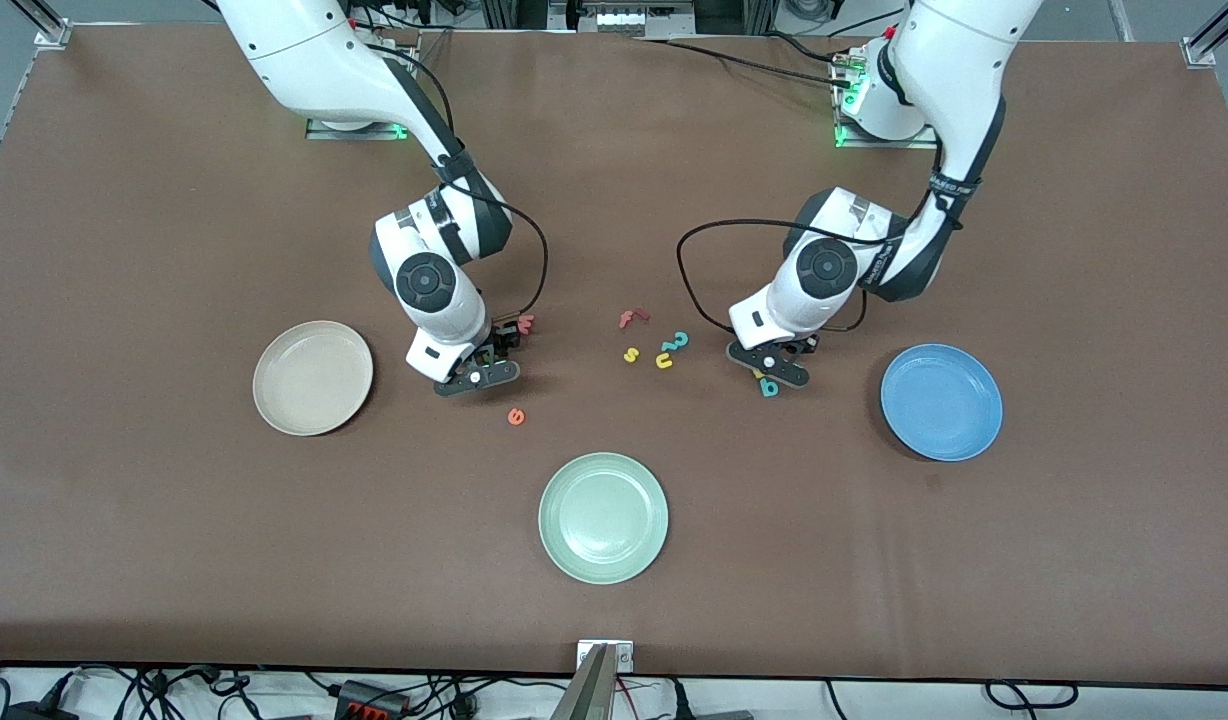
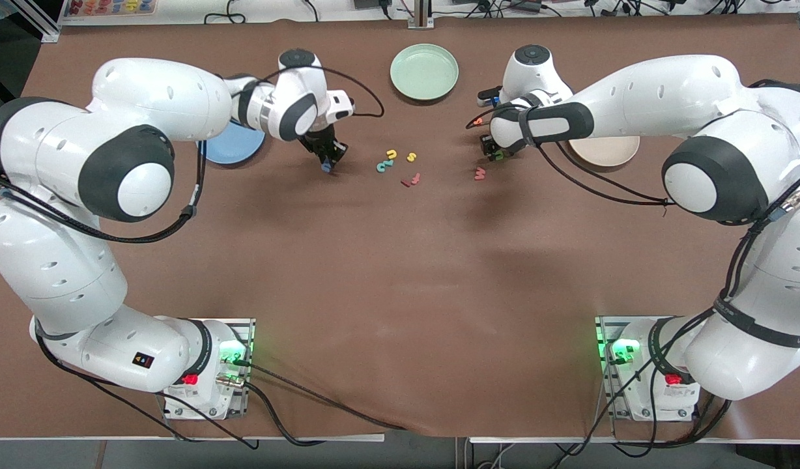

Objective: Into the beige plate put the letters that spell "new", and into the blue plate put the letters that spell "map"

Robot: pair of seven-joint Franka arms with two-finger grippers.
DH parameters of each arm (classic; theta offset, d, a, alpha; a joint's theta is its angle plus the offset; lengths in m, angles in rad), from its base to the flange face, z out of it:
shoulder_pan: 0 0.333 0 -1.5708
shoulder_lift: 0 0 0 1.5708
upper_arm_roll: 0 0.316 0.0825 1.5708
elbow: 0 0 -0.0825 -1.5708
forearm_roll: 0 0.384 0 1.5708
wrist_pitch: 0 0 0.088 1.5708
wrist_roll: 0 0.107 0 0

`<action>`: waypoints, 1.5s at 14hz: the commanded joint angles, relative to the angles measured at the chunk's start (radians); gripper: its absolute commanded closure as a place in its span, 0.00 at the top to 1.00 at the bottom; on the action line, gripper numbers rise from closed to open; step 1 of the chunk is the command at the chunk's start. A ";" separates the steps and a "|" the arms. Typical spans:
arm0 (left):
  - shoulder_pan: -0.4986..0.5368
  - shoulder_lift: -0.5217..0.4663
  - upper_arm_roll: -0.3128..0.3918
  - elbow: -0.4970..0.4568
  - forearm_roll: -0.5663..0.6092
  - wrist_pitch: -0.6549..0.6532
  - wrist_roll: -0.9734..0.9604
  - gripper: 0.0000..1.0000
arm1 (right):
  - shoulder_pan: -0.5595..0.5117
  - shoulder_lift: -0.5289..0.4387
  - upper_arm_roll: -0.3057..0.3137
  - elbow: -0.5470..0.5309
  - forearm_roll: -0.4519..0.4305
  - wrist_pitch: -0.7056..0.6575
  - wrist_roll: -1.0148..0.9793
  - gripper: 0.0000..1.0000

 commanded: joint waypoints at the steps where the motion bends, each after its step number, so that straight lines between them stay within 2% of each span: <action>1: 0.058 -0.056 0.012 0.107 0.031 -0.222 0.009 0.17 | 0.012 0.010 -0.008 0.017 0.007 0.005 0.013 0.40; 2: 0.087 -0.054 0.010 0.150 0.077 -0.288 0.049 0.17 | 0.012 0.010 -0.008 0.023 0.005 0.005 0.013 0.30; 3: 0.128 -0.054 0.010 0.174 0.131 -0.324 0.116 0.17 | 0.012 0.011 -0.008 0.025 0.004 0.004 0.011 0.26; 5: 0.223 -0.050 0.009 0.184 0.166 -0.320 0.272 0.18 | 0.011 0.010 -0.008 0.032 0.005 0.002 0.010 0.18; 8: 0.323 -0.014 0.009 0.190 0.167 -0.271 0.428 0.20 | -0.043 -0.032 -0.027 0.048 0.004 -0.024 -0.006 0.17; 9: 0.331 -0.002 0.009 0.184 0.167 -0.255 0.428 0.28 | -0.081 -0.055 -0.031 0.048 -0.001 -0.060 -0.019 0.17; 10: 0.349 0.013 0.007 0.184 0.167 -0.254 0.426 0.75 | -0.119 -0.076 -0.031 0.046 -0.003 -0.093 -0.030 0.17; 11: 0.354 0.015 0.006 0.185 0.167 -0.255 0.428 1.00 | -0.165 -0.093 -0.031 0.036 -0.004 -0.131 -0.050 0.17; 13: 0.343 0.004 -0.010 0.184 0.164 -0.269 0.414 1.00 | -0.251 -0.116 -0.031 0.031 -0.006 -0.206 -0.081 0.17; 16: 0.343 -0.007 -0.075 0.184 0.153 -0.289 0.352 1.00 | -0.317 -0.124 -0.048 0.025 -0.007 -0.271 -0.166 0.19; 18: 0.342 -0.005 -0.144 0.181 0.151 -0.289 0.211 1.00 | -0.368 -0.112 -0.050 0.000 -0.010 -0.268 -0.237 0.19; 21: 0.331 0.018 -0.239 0.193 0.151 -0.272 -0.137 1.00 | -0.417 -0.084 -0.048 -0.004 -0.056 -0.260 -0.277 0.19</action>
